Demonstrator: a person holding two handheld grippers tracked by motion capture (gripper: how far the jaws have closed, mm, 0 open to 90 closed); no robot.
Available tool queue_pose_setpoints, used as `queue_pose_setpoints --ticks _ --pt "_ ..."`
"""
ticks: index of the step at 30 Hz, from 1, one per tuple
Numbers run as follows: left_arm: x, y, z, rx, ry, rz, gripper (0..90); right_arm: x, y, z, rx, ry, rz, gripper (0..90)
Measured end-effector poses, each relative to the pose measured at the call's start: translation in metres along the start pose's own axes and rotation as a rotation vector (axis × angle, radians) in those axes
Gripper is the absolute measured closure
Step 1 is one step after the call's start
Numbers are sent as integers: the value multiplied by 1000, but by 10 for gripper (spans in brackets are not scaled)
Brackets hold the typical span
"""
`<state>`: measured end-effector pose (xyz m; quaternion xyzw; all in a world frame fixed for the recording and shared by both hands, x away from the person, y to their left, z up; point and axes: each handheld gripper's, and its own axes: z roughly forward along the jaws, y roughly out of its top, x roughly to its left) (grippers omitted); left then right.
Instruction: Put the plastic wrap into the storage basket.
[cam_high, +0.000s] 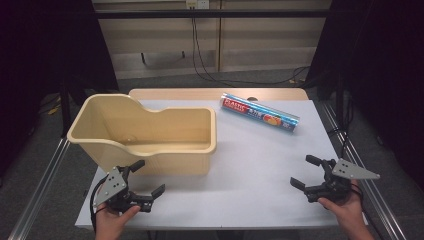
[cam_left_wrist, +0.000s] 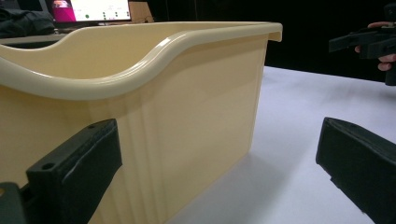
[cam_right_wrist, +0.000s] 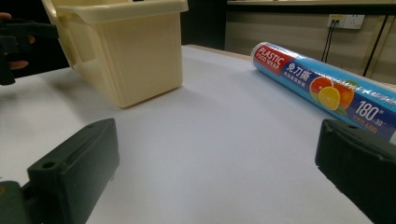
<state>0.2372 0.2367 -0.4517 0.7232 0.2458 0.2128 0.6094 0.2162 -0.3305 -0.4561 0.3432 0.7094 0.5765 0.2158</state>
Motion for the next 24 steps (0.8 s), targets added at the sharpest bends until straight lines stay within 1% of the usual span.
queue_pose_setpoints --ticks 3,4,5,7,8,9,11,12,13,14,16,17,20,21,22,23,24 --pt "0 0 -1 -3 -2 -4 0 1 3 8 17 3 -13 0" --pt "0 -1 -1 -4 -4 -5 0 2 6 13 23 7 -20 0" --pt "0 -1 -1 -4 -4 -5 0 2 6 13 23 7 -20 0" --pt "0 -1 -1 -5 -5 -8 0 1 9 21 30 17 -18 0" --pt "0 -1 -1 -5 -5 -8 0 1 9 21 30 17 -18 0" --pt "0 -1 -1 -6 -8 -10 0 -2 11 28 31 14 -14 0" --pt "0 -1 -1 -5 -7 -8 0 -3 12 31 33 9 -18 0" --pt "0 -1 0 -5 -12 -9 0 -6 15 38 30 5 -20 0" --pt "0 -1 0 -5 -12 -9 0 -6 15 38 30 5 -20 0" --pt "0 -1 0 -4 -12 -9 0 -8 17 42 31 2 -20 0" --pt "-1 -1 0 -5 -13 -11 0 -16 21 53 36 -7 -27 0" --pt "-1 -1 0 -6 -12 -13 0 -16 21 53 36 -7 -27 0" --pt "0 -2 -1 -1 -9 -12 0 -26 25 63 36 -16 -17 0" --pt "0 -2 -1 2 -8 -12 0 -32 28 70 44 -26 -18 0" --pt "0 -2 -1 1 -9 -15 0 -32 28 70 44 -26 -18 0" --pt "0 -2 -1 2 -8 -17 0 -36 30 74 50 -32 -17 0" --pt "1 -3 -1 3 -7 -16 0 -46 32 82 56 -41 -9 0"
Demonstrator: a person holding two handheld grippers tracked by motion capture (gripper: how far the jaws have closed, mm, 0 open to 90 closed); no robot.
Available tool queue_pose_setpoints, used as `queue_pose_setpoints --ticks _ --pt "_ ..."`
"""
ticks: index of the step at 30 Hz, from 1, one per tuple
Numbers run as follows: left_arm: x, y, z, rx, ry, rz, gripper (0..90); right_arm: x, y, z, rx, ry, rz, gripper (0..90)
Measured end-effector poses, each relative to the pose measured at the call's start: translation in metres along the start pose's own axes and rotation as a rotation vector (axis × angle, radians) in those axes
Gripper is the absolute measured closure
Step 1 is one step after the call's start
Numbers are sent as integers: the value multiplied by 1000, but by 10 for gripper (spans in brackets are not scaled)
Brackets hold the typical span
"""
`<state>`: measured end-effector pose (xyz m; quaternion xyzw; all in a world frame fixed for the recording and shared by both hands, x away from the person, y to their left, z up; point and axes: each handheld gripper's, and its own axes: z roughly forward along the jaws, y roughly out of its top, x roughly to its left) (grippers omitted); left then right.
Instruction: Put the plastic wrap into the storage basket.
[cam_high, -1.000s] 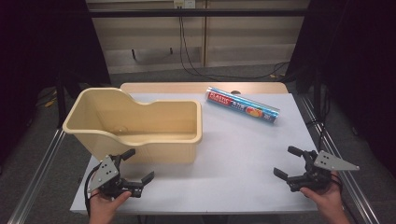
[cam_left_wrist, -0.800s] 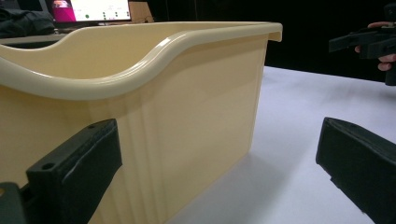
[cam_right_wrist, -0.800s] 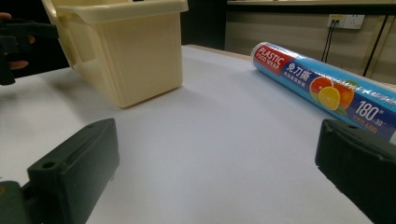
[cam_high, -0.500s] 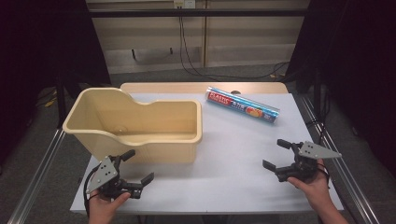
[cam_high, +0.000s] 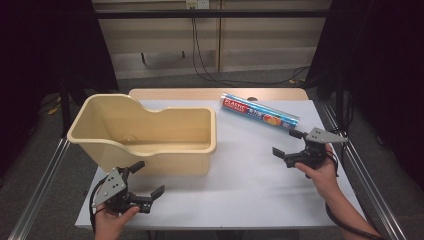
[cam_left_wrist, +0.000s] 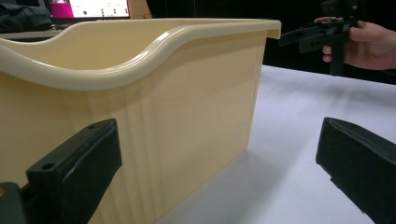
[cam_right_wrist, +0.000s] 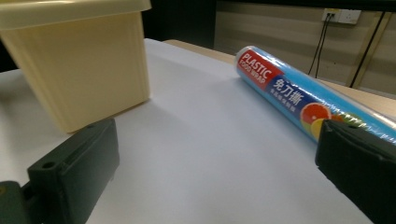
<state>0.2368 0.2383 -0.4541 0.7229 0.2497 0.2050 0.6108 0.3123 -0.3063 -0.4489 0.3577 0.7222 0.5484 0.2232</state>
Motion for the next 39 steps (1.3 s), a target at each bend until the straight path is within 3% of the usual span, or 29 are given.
queue_pose_setpoints --ticks 2,10,17,20,25,26,39 --pt "0 0 0 1 -1 1 0 -3 1 3 3 -8 4 0" --pt "1 0 -1 4 -1 0 0 -37 11 36 48 -54 17 0" --pt "1 -1 0 3 -7 -3 0 -51 25 58 75 -71 1 0" --pt "0 -1 0 3 -8 -2 0 -58 30 69 80 -74 16 0" --pt "1 -1 0 5 -12 -3 0 -68 33 90 135 -90 11 0" --pt "1 -1 0 1 -12 -9 0 -71 33 97 175 -103 12 0" --pt "1 -2 1 -1 -14 -12 0 -80 42 128 279 -113 -36 11"
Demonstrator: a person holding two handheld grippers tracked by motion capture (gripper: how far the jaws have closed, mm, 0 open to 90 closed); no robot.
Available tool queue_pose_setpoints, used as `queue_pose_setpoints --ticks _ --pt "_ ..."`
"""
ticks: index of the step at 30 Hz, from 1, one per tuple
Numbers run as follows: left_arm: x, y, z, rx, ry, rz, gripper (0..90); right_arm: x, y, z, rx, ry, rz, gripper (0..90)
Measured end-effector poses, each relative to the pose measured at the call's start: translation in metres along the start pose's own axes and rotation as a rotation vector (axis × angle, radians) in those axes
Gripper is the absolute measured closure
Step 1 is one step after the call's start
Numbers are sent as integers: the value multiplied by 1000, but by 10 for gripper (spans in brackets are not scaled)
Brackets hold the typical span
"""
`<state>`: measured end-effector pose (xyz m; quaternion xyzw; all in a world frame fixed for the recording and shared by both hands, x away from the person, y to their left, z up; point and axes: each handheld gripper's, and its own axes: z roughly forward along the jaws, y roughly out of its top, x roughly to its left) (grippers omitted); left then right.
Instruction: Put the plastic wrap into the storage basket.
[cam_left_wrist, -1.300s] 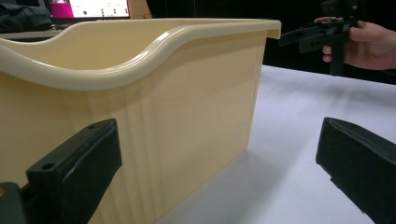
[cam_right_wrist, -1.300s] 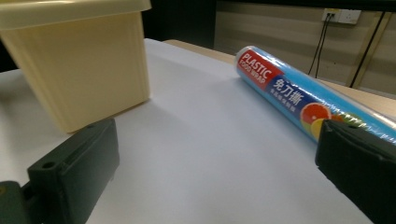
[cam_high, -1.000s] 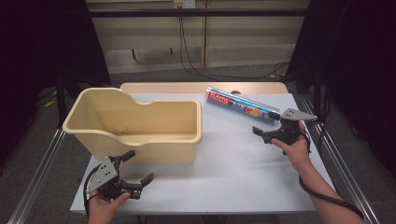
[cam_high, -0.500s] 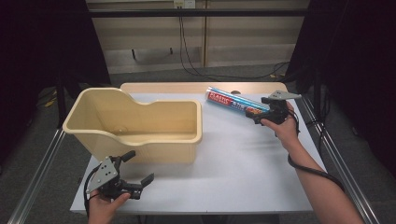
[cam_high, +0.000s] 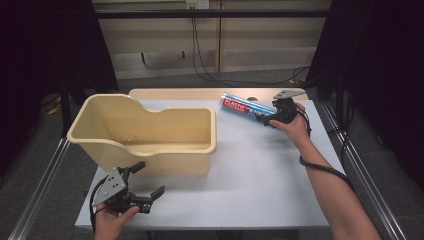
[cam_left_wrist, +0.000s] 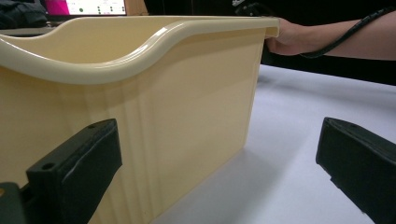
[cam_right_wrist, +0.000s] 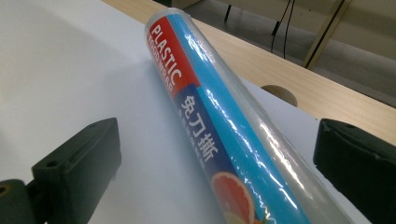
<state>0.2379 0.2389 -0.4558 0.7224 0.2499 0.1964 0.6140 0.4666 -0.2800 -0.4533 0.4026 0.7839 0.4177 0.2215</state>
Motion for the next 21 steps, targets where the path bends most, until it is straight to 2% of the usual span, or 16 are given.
queue_pose_setpoints --ticks 5,12,21 --pt "0 0 0 4 -1 4 0 -3 8 6 44 -1 -17 16" --pt "0 0 0 -1 -1 0 0 -5 7 13 95 -5 -23 21" --pt "1 0 0 7 -1 4 0 -6 10 22 166 -27 -61 36"
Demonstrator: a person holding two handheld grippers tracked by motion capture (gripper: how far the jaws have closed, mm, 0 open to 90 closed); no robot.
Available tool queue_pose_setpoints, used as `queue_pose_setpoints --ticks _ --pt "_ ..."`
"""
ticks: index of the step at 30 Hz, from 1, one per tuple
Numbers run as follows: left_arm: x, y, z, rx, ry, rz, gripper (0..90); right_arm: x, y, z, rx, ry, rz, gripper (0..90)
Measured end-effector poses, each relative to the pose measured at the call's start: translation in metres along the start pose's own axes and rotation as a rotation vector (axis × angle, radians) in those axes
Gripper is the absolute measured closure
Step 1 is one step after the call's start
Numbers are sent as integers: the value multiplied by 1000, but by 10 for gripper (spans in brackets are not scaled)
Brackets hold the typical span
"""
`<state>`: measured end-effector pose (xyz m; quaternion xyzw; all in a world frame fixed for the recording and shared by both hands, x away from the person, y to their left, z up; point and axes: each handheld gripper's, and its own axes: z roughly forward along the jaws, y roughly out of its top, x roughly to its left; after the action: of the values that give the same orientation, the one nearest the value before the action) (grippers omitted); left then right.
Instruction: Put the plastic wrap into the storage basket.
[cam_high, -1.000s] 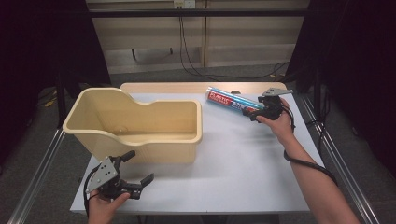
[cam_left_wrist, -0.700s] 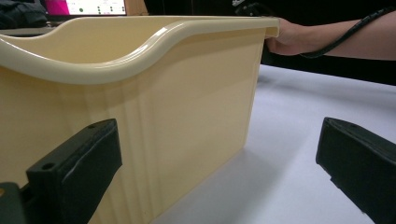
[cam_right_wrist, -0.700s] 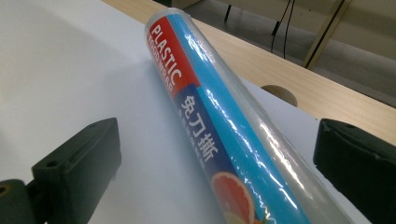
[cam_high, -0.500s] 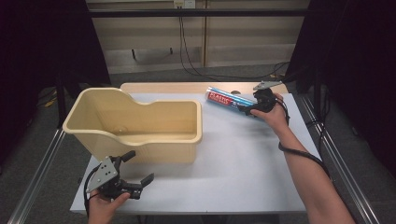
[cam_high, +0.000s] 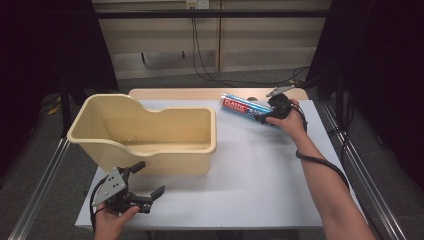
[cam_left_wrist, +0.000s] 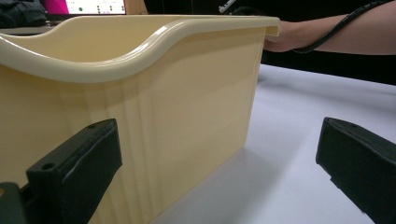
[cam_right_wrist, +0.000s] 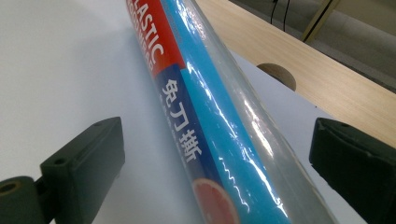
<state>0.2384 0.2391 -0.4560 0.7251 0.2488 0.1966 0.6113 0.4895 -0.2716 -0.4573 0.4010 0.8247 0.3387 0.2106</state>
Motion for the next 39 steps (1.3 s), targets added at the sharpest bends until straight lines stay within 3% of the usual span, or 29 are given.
queue_pose_setpoints --ticks 4,7,8,18,22,25,26,29,32,39 --pt "0 0 0 2 0 1 0 0 3 2 11 -1 -9 48" --pt "0 0 0 2 0 1 0 0 7 5 28 24 -32 90" --pt "0 0 0 2 1 1 0 2 10 8 53 18 -47 94" --pt "0 0 0 2 -4 4 0 8 15 8 101 14 -88 151" --pt "-1 0 1 0 -6 3 0 11 15 5 142 18 -126 194" --pt "-2 1 1 3 -6 8 0 13 15 7 199 33 -140 232" --pt "-2 1 1 3 -10 9 0 15 15 10 231 49 -164 259" --pt "-1 0 1 5 -8 7 0 18 17 12 247 63 -178 265" --pt "0 0 1 4 -9 1 0 22 23 14 297 58 -204 265" --pt "0 0 1 3 -9 0 0 20 28 18 354 75 -205 258"
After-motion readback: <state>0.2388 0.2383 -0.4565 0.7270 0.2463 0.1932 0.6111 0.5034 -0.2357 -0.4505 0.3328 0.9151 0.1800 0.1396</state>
